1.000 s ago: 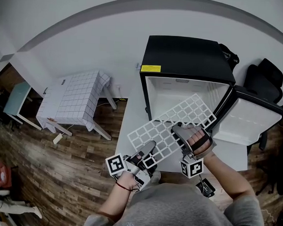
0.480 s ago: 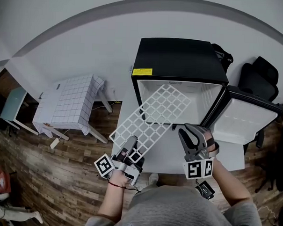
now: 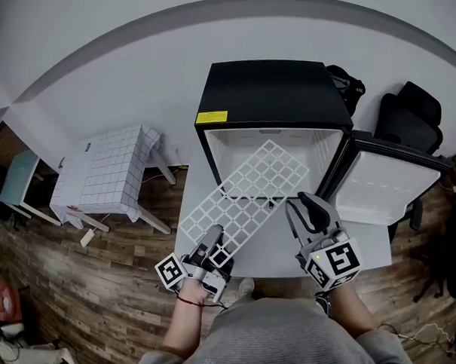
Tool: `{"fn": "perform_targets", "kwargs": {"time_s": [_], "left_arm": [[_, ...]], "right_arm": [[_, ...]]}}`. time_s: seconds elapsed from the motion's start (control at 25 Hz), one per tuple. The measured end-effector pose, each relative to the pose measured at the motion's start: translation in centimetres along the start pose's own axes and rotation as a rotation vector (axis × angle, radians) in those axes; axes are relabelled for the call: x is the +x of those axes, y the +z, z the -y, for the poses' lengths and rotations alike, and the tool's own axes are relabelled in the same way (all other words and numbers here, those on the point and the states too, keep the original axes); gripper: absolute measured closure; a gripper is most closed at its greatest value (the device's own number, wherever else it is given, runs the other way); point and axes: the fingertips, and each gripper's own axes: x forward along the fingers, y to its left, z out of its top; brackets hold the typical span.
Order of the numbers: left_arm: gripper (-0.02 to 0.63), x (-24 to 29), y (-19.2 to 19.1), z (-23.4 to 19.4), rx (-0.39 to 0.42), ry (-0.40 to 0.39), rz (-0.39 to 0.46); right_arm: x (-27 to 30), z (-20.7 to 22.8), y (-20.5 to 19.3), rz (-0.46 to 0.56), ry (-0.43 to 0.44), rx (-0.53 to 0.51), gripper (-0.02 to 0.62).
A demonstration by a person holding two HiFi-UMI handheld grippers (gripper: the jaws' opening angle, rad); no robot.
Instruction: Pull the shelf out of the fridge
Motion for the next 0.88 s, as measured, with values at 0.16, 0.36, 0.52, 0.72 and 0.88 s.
{"fn": "perform_targets", "kwargs": {"time_s": [0.16,0.36,0.52,0.72,0.88], "left_arm": [[0.561,0.4,-1.6,-0.2,0.003,-0.001,-0.024],[0.561,0.8,-3.2,-0.5,-0.006,0.001,-0.041],[0.561,1.1,-4.0,-0.6,-0.014,0.003,-0.048],[0.561,1.2,-5.0,-0.7,-0.019,0.004,-0.059],[0.561,1.2,-5.6,-0.7,-0.021,0.000,-0.059]], "right_arm": [[-0.8,0.0,1.3,0.031,0.017,0.036,0.466],[-2.0,-0.5,1.4,0.015,0.028,-0.029,0.488],[-3.0,-0.1,1.9,0.035,0.019,-0.007,0.551],[-4.1,-0.1,1.7,0.021,0.030,-0.039,0.581],[-4.8,-0.1,1.0,0.000,0.050,-0.028,0.583]]}}
